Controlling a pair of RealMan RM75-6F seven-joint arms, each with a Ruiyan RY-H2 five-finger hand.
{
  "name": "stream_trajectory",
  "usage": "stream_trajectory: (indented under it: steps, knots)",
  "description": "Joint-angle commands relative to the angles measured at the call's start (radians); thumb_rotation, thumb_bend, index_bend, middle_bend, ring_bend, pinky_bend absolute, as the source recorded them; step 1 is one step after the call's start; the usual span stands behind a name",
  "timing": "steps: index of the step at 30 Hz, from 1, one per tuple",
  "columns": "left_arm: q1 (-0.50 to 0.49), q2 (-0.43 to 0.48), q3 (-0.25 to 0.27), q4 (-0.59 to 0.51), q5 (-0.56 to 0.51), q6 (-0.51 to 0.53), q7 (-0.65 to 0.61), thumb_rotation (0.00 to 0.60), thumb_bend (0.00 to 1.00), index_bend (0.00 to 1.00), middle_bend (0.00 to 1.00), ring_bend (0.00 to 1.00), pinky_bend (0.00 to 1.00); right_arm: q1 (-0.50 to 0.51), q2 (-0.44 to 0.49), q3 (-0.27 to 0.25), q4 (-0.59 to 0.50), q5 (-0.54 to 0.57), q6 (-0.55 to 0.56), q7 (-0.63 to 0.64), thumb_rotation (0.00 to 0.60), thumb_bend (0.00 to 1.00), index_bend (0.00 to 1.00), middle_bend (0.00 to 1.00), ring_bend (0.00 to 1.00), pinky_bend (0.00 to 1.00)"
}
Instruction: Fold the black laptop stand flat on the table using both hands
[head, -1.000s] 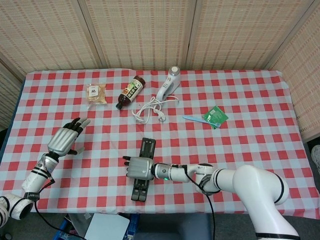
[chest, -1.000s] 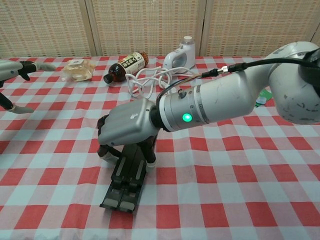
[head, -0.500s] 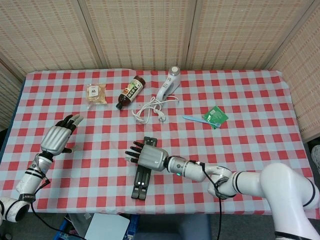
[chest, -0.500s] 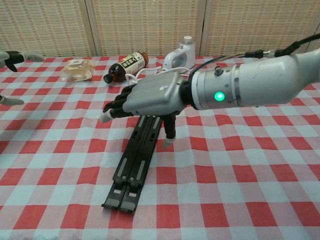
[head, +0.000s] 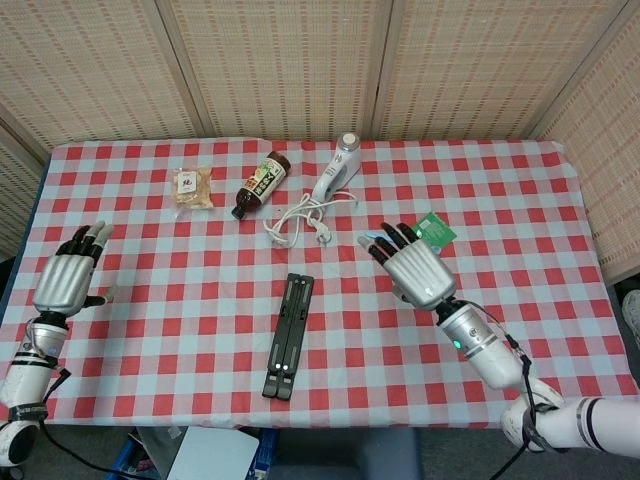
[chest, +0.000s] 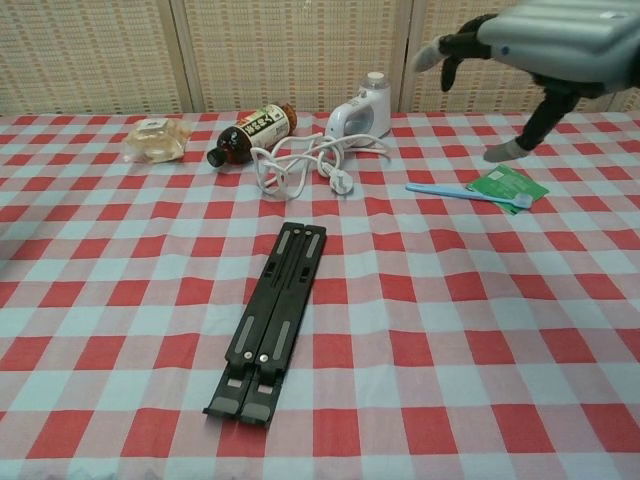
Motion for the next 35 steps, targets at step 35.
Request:
stream_trajectory:
  steps: [35]
  knots:
    - [0.318, 0.184, 0.089, -0.311, 0.099, 0.335, 0.084, 0.600, 0.23, 0.00, 0.00, 0.03, 0.21, -0.652, 0.242, -0.131, -0.050, -0.182, 0.421, 0.294, 0.600, 0.15, 0.17, 0.23, 0.09, 0.19]
